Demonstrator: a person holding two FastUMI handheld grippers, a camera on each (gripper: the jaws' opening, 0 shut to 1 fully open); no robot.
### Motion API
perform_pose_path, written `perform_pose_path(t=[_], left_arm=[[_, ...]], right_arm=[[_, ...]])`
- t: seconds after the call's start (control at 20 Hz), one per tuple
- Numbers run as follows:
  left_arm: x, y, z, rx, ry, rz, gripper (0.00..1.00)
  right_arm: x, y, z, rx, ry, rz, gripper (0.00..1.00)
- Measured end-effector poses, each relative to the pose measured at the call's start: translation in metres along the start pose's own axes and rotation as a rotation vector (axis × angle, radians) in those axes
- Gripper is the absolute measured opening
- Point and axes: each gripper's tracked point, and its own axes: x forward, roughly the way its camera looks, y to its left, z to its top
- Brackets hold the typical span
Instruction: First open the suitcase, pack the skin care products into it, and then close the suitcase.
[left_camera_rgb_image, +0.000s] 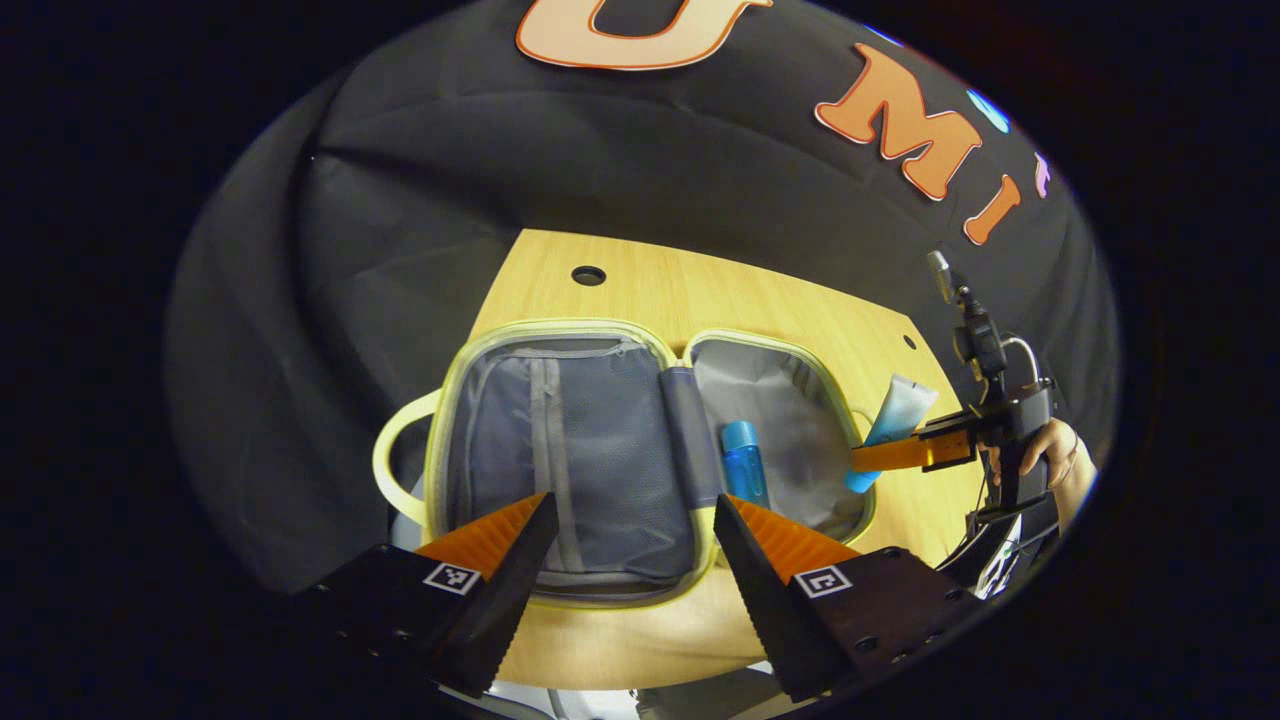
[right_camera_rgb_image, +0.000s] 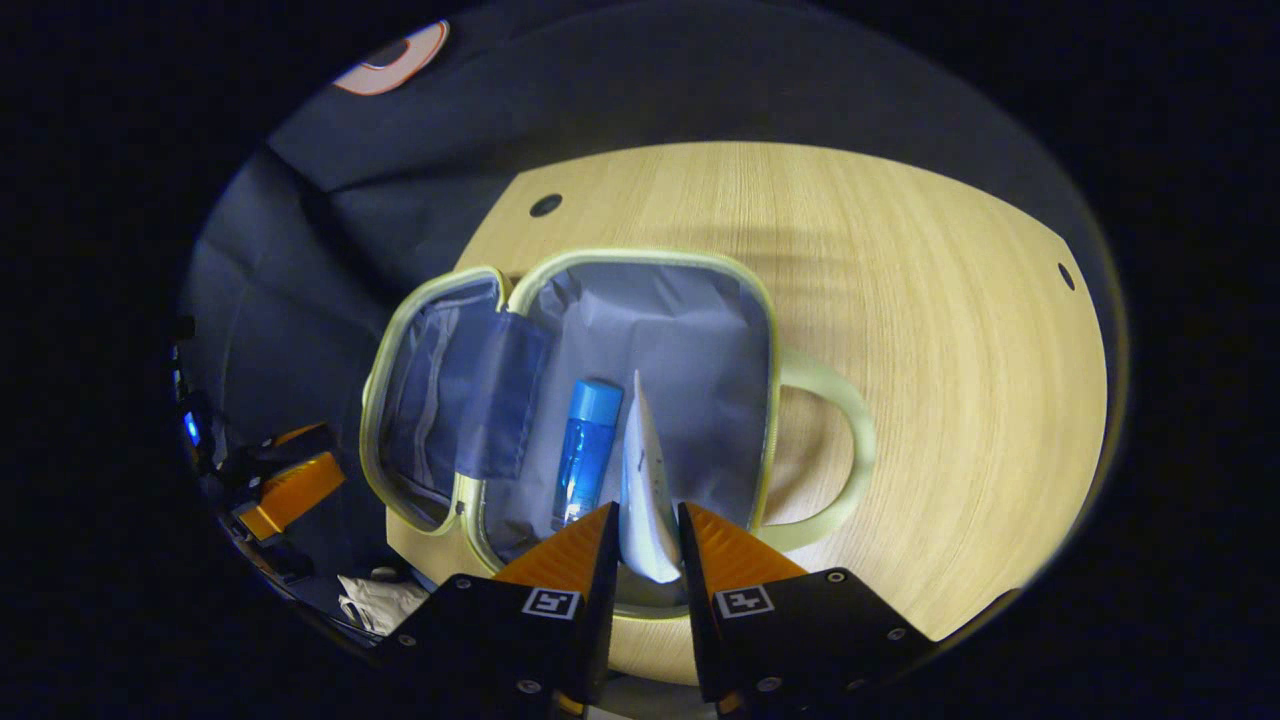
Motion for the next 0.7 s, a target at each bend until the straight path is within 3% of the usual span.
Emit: perform_pose_path(t=[0.3, 0.35, 0.5, 0.55, 0.6, 0.7], left_arm=[[0.002, 0.015, -0.006, -0.022, 0.021, -0.032, 0.98], [0.004, 0.018, -0.007, -0.024, 0.031, -0.034, 0.98], [0.008, 0.024, -0.010, -0.028, 0.042, -0.032, 0.98], [0.009, 0.027, -0.011, -0.030, 0.044, -0.033, 0.98], [0.010, 0.028, -0.011, -0.033, 0.045, -0.033, 1.00], [0.011, 0.030, -0.012, -0.037, 0.044, -0.031, 0.98]], right_arm=[[0.047, -0.013, -0.020, 0.002, 0.144, -0.078, 0.35], [0.050, -0.012, -0.022, 0.005, 0.156, -0.079, 0.30], [0.062, -0.007, -0.023, 0.032, 0.176, -0.077, 0.38], [0.063, -0.005, -0.023, 0.033, 0.174, -0.075, 0.47], [0.062, -0.005, -0.022, 0.031, 0.173, -0.081, 0.42], [0.058, 0.003, -0.022, 0.030, 0.166, -0.053, 0.49]])
